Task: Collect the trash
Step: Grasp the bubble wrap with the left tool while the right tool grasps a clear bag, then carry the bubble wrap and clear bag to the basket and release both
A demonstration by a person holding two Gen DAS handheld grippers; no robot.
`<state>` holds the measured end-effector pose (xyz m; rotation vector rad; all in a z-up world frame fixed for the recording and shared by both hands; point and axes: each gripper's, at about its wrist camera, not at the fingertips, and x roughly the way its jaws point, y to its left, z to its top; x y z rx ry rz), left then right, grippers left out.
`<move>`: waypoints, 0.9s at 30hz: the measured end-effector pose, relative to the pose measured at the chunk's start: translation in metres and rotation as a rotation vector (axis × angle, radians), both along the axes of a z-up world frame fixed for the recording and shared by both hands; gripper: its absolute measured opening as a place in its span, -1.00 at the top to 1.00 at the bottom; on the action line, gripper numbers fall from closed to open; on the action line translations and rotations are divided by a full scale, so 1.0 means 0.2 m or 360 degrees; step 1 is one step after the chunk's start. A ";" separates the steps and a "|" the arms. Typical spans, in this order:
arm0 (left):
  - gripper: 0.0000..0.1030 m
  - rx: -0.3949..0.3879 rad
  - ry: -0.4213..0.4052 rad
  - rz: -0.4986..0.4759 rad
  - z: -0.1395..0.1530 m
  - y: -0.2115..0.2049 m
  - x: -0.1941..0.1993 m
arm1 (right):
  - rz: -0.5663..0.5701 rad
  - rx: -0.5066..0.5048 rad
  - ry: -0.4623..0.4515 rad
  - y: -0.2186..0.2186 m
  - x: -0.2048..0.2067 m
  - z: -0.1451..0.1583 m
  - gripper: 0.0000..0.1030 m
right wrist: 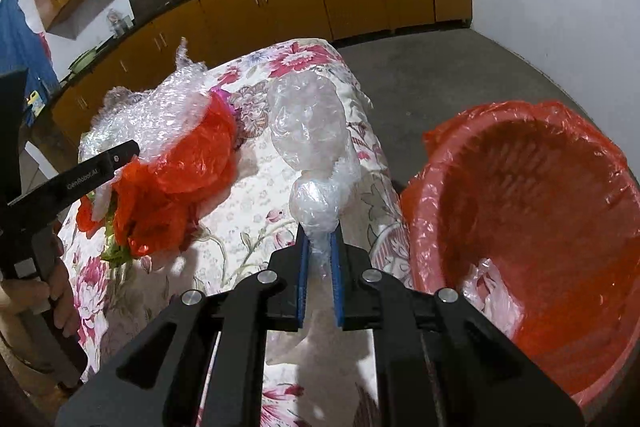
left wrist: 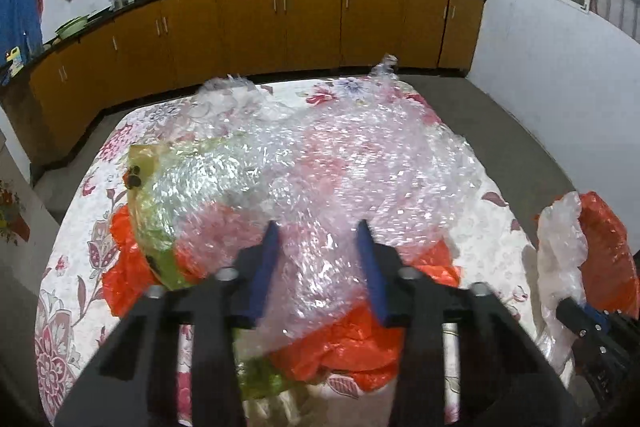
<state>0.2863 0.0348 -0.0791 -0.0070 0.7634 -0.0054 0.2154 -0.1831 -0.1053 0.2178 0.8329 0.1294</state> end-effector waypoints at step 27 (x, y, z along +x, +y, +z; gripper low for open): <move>0.75 -0.0310 -0.0318 -0.0183 0.43 0.15 -0.41 | -0.0037 0.0032 -0.0187 -0.12 -0.17 0.23 0.79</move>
